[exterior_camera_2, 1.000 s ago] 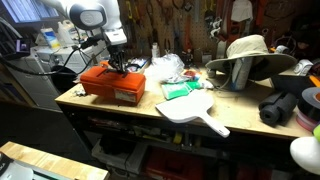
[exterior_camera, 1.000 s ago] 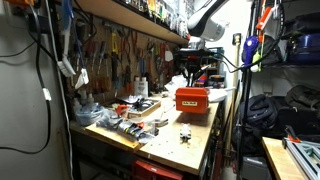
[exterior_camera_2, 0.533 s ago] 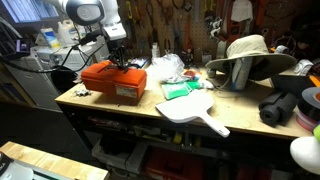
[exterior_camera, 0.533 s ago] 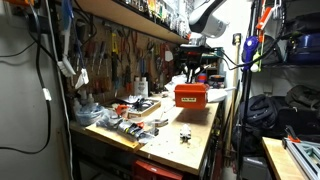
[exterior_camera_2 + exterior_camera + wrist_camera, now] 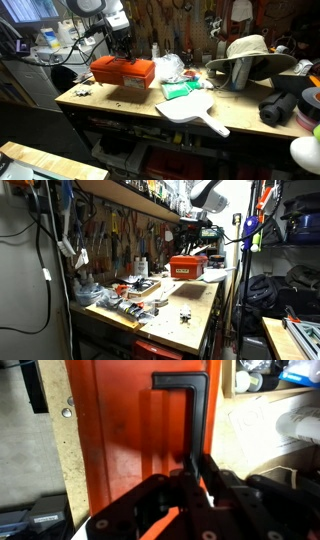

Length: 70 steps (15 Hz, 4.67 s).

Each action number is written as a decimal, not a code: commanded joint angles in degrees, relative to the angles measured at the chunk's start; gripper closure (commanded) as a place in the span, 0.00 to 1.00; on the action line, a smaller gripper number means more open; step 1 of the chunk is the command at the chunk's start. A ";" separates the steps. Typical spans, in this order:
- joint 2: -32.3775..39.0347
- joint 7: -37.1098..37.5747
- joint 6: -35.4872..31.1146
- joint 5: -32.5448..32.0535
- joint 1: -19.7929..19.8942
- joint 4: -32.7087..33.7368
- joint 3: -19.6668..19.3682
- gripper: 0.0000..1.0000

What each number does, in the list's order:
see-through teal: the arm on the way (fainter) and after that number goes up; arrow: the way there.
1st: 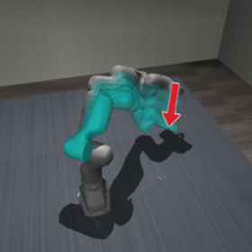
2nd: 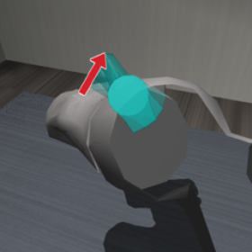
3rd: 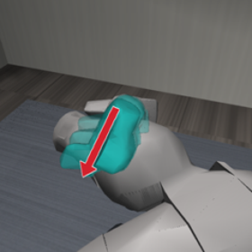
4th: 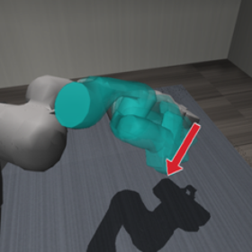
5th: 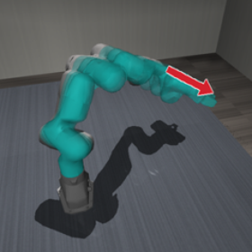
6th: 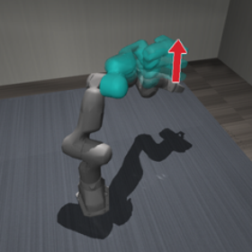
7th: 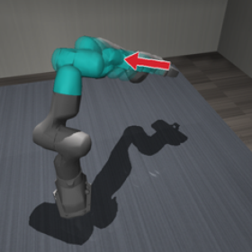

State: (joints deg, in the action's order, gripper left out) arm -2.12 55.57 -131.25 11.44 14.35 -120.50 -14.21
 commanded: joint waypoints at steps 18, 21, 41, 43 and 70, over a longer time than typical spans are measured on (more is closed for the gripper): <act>-0.68 14.64 -3.62 -3.63 -0.19 9.15 1.92 0.96; -1.71 23.81 -5.05 -4.91 -0.07 7.59 1.88 0.96; 1.74 98.81 -17.78 -47.99 2.24 1.41 -0.79 0.96; 2.53 92.25 -17.56 -42.65 1.74 0.37 -0.87 0.85; 23.79 104.03 -1.19 -37.56 -26.17 19.29 -27.22 0.96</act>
State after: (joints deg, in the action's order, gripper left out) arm 19.48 155.31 -134.33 -26.69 -5.79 -103.08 -36.27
